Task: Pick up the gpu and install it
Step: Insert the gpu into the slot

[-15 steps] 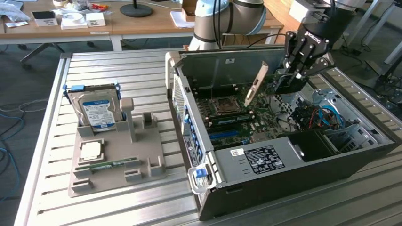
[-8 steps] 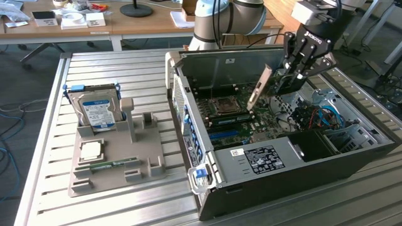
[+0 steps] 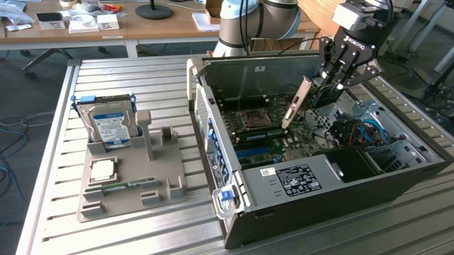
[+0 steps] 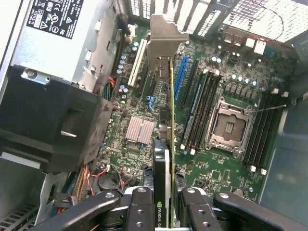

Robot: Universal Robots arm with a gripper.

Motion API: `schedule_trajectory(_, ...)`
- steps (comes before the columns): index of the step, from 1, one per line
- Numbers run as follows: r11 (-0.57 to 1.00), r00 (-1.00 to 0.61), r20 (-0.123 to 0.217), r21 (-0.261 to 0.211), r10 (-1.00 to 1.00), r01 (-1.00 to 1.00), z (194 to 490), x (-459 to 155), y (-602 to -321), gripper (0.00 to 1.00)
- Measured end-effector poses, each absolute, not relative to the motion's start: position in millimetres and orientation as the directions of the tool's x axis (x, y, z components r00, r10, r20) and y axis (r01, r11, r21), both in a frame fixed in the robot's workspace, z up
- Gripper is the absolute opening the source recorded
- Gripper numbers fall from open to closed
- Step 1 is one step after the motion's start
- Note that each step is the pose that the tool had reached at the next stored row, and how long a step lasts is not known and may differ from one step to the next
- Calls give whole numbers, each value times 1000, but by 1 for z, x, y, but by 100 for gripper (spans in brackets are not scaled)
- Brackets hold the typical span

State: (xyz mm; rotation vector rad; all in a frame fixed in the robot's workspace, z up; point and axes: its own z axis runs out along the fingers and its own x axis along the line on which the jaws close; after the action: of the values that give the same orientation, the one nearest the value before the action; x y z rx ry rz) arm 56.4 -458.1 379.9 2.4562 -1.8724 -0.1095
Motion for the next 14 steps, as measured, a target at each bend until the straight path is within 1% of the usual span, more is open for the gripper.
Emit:
schedule_trajectory(4, -248, 246, -25, 84, -969, -965, 380, 56, -458, 27)
schedule_trajectory(14, -127, 125, -27, 81, -992, -989, 375, 56, -458, 27)
